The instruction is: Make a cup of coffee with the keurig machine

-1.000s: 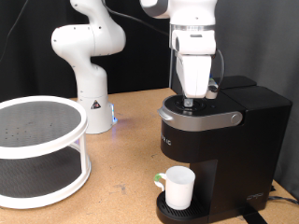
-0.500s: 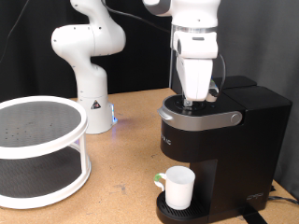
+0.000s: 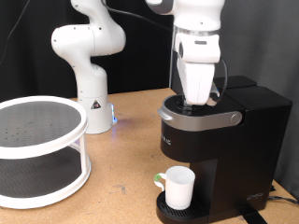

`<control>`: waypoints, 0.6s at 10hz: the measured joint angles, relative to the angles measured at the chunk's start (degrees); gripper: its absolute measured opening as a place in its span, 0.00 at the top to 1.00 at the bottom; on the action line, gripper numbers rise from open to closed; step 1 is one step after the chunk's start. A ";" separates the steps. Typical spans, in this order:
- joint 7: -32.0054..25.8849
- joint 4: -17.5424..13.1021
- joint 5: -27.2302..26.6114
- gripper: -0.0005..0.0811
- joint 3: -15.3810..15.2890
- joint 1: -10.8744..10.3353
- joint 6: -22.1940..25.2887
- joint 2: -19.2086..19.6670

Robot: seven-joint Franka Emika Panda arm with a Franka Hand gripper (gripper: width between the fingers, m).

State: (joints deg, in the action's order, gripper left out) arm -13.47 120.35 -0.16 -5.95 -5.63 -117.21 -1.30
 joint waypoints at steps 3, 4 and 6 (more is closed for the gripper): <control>-0.26 -2.32 0.04 0.99 0.00 0.02 3.11 1.59; -0.26 -2.79 0.16 0.99 -0.03 0.01 3.80 1.92; -0.26 -3.50 0.54 0.99 -0.06 -0.04 4.58 2.40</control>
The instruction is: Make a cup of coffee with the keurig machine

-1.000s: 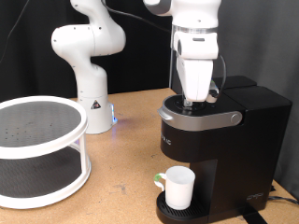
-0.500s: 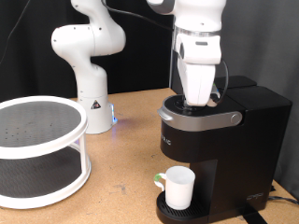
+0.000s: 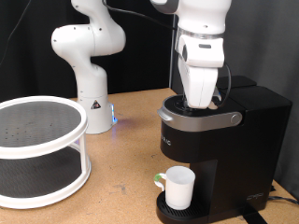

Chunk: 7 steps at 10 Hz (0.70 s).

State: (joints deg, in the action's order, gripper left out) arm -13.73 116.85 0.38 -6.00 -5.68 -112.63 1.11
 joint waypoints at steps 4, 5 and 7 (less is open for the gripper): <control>-1.90 1.38 -2.26 0.99 -0.04 -0.03 -3.43 -0.75; -2.46 2.80 -3.66 0.99 0.02 0.00 -5.64 -1.71; -4.37 5.53 -6.34 0.99 0.28 0.21 -7.17 -4.22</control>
